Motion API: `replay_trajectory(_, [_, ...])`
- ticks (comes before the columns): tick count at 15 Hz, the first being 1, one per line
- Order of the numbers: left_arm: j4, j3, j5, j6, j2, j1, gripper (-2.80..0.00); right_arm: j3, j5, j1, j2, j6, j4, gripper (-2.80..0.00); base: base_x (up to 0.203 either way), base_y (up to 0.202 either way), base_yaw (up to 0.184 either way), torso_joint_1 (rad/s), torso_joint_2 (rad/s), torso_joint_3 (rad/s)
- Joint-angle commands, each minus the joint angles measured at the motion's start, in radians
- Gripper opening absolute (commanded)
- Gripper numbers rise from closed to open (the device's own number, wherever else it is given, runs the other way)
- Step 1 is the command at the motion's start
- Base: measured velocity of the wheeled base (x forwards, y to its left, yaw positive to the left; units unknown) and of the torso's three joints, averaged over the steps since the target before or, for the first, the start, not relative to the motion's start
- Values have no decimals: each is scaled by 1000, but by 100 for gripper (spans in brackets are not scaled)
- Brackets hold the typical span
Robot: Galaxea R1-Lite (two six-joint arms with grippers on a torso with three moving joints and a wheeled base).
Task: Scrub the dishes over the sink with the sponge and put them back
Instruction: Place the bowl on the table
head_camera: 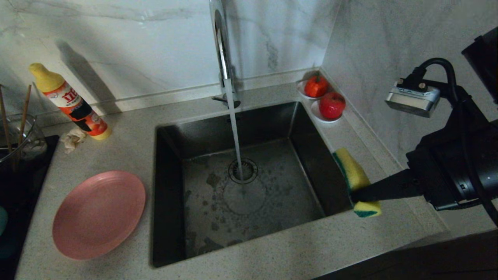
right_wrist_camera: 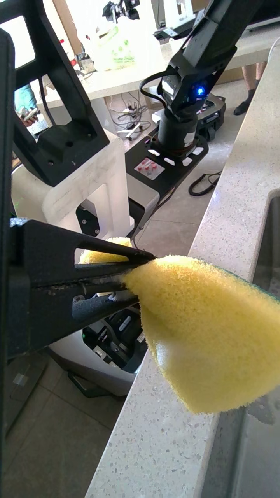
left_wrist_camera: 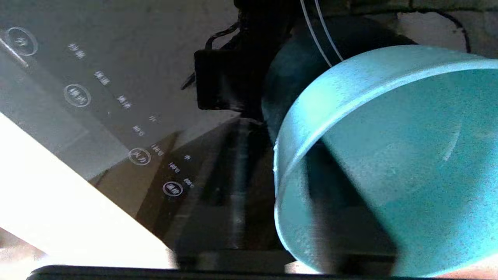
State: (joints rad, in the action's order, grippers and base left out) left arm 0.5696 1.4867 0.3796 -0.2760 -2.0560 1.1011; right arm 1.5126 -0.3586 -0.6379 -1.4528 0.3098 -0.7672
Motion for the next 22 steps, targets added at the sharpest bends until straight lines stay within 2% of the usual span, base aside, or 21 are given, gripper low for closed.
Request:
replay_trajectory(1, [5, 12, 3, -7, 6, 5, 0, 0, -2, 0, 0, 2, -4, -280, 0, 0, 0, 0, 0, 0])
replay_trajectory(6, [33, 43, 83, -48, 80, 19, 0, -3, -3, 0, 5, 2, -4, -280, 0, 0, 0, 0, 0, 0])
replay_trajectory(8, [97, 81, 131, -53, 132, 19, 0, -3, -3, -2, 6, 2, -4, -280, 0, 0, 0, 0, 0, 0])
replay_trajectory(11, [198, 168, 166, -53, 176, 19, 0, -2, -2, -2, 5, 2, -4, -280, 0, 0, 0, 0, 0, 0])
replay_trajectory(12, [236, 217, 173, -53, 193, 19, -280, 0, -2, -2, 5, 2, -4, -280, 0, 0, 0, 0, 0, 0])
replay_trajectory(14, [307, 293, 185, -53, 216, 19, -280, 5, -2, -3, 11, 2, -4, -280, 0, 0, 0, 0, 0, 0])
replay_trajectory(17, [377, 365, 285, -46, 260, 16, -280, 1, -2, -3, 22, 5, -6, -280, 0, 0, 0, 0, 0, 0])
replay_trajectory(20, [400, 425, 284, -30, 260, -59, -280, -2, 0, 0, 42, 8, -14, -280, 0, 0, 0, 0, 0, 0])
replay_trajectory(22, [426, 434, 284, 35, 255, -107, -280, -9, 0, 10, 47, 8, -18, -280, 0, 0, 0, 0, 0, 0])
